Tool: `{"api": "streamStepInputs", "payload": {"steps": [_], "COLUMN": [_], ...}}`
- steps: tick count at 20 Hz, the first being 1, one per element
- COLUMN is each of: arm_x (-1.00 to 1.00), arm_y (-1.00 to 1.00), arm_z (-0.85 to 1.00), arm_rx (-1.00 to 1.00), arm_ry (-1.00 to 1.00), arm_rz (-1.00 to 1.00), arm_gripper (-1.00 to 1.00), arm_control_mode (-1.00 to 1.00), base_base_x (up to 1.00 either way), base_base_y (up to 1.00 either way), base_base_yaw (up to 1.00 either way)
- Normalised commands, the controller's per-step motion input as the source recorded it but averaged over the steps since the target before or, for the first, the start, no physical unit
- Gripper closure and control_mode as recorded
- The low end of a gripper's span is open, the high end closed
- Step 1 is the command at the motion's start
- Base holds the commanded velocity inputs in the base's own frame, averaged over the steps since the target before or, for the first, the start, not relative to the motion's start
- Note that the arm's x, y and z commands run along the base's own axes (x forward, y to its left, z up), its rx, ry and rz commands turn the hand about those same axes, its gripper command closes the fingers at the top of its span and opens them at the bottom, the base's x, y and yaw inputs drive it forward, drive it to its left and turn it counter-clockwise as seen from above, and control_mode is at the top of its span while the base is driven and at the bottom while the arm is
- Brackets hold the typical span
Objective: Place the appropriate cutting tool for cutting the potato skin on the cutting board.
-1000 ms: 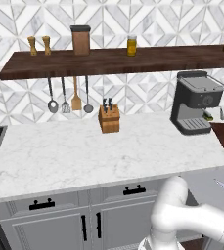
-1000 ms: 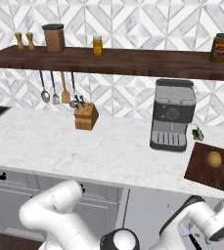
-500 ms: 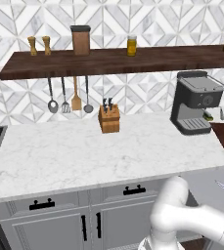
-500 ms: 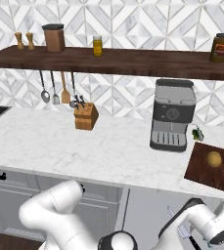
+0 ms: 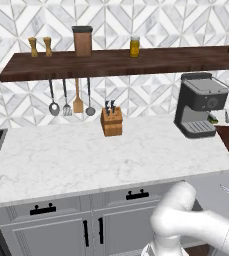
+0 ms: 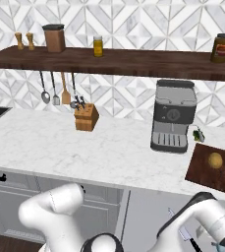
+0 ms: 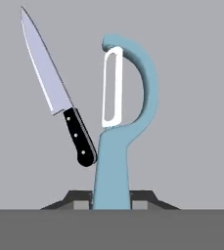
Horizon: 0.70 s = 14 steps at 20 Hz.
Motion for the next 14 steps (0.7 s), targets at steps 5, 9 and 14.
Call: {"api": "streamStepInputs", "payload": {"steps": [5, 9, 14], "arm_x": [-0.31, 0.76, 1.0], "arm_y": [0.67, 0.5, 0.1], "arm_z": [1.0, 0.96, 0.73], "arm_rx": [-0.03, 0.0, 0.01], "arm_ry": [-0.07, -0.11, -0.04], "arm_rz": [0.07, 0.04, 0.03], "arm_gripper": [1.0, 1.0, 1.0], "arm_control_mode": [-1.0, -1.0, -1.0], "base_base_x": [0.0, 0.0, 0.0], "base_base_y": [0.0, 0.0, 0.0], "base_base_yaw": [0.0, 0.0, 0.0]}}
